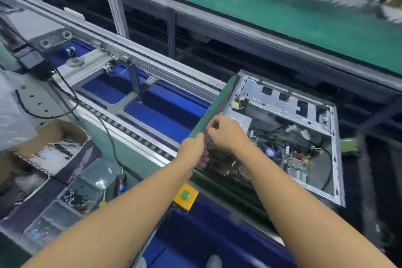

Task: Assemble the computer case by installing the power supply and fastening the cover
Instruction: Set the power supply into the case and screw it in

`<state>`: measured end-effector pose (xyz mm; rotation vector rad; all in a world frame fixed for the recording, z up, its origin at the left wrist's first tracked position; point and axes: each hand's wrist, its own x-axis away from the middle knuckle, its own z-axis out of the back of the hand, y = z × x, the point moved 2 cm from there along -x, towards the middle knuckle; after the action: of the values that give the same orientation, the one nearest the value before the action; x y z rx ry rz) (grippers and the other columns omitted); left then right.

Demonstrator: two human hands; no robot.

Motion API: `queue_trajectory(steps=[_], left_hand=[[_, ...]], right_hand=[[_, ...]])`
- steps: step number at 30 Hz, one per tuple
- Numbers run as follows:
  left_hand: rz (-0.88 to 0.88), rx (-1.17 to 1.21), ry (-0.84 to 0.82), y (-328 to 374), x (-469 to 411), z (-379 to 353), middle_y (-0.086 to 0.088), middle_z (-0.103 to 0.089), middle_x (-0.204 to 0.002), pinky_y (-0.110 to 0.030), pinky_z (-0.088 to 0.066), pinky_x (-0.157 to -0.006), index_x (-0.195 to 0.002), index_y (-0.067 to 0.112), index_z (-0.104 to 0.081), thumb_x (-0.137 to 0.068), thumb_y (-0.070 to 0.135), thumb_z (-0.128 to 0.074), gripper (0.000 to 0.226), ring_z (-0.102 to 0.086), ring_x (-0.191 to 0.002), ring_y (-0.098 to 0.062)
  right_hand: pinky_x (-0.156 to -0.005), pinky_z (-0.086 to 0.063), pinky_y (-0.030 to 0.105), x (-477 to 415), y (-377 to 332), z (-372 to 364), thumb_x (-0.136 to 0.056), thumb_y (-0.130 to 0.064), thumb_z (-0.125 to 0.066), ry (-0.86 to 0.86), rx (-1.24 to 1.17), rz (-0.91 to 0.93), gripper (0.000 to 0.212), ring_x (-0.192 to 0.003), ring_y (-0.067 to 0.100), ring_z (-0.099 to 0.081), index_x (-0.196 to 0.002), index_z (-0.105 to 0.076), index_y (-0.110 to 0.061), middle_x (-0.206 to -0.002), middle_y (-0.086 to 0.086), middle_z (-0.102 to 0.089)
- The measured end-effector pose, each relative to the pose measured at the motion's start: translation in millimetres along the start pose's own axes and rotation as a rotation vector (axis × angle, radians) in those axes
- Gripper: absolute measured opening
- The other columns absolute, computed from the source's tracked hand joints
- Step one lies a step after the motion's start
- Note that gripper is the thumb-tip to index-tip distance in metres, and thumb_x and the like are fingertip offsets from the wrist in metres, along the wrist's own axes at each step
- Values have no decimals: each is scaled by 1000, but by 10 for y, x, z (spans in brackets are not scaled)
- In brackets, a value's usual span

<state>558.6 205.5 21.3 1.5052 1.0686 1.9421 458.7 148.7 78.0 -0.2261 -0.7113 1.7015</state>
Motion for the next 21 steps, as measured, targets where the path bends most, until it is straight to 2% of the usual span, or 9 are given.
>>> queue_trajectory(steps=[3, 5, 8, 10, 11, 12, 14, 18, 21], left_hand=[[191, 88, -85, -59, 69, -298, -12, -66, -106, -35, -56, -75, -117, 10, -55, -93, 65, -42, 62, -68, -89, -26], [280, 136, -136, -128, 72, -456, -13, -56, -134, -36, -53, -88, -139, 11, -44, -89, 74, -43, 80, -62, -111, -28], [288, 322, -91, -185, 81, -685, -11, -41, -154, -40, -40, -112, -152, 10, -31, -90, 60, -60, 85, -49, -132, -30], [234, 447, 26, -229, 83, -801, -9, -58, -138, -37, -46, -104, -137, 7, -48, -90, 44, -70, 64, -60, -117, -27], [203, 472, 80, -256, 80, -844, -6, -65, -122, -34, -50, -95, -121, 7, -57, -89, 39, -72, 47, -63, -104, -23], [180, 468, 129, -268, 97, -876, -3, -66, -105, -34, -51, -90, -102, 8, -60, -89, 37, -73, 34, -63, -91, -20], [134, 379, 206, -301, 97, -908, -4, -56, -80, -39, -51, -87, -83, 13, -54, -87, 37, -73, 30, -55, -78, -21], [92, 347, 249, -295, 80, -928, 0, -51, -64, -27, -47, -61, -72, 13, -47, -85, 33, -66, 31, -55, -67, -20], [111, 346, 131, -334, 36, -977, 2, -48, -80, -29, -39, -76, -91, 9, -53, -90, 44, -60, 35, -54, -79, -16]], right_hand=[[-99, -46, 42, -172, 348, 213, -98, -23, -53, 82, 102, 19, 21, -118, 34, -52, -114, -64, -14, -124, 11, -59], [-104, -39, 45, -299, 580, 282, -96, -39, -59, 116, 217, 0, 43, -127, 36, -40, -133, -53, -17, -136, 13, -44], [-108, -36, 50, -449, 892, 234, -91, -57, -64, 37, 166, -42, 77, -137, 37, -29, -152, -33, -21, -149, 14, -30], [-109, -34, 50, -524, 1077, 146, -87, -61, -67, -41, 13, -39, 89, -141, 35, -25, -157, -23, -28, -153, 11, -26], [-108, -34, 48, -546, 1153, 110, -86, -62, -69, -61, -85, -33, 91, -141, 34, -27, -157, -21, -31, -154, 9, -25], [-107, -35, 46, -562, 1213, 83, -85, -61, -72, -64, -188, -23, 92, -141, 32, -31, -157, -21, -32, -154, 8, -26], [-106, -38, 41, -583, 1301, 55, -86, -55, -75, -18, -347, 9, 89, -138, 30, -41, -155, -25, -29, -154, 8, -32], [-109, -46, 52, -646, 1440, 120, -90, -46, -75, 52, -483, 57, 78, -131, 28, -52, -152, -32, -28, -148, 8, -45], [-113, -40, 43, -692, 1520, 144, -96, -40, -71, 65, -517, 74, 77, -136, 21, -45, -157, -25, -30, -155, 4, -36]])
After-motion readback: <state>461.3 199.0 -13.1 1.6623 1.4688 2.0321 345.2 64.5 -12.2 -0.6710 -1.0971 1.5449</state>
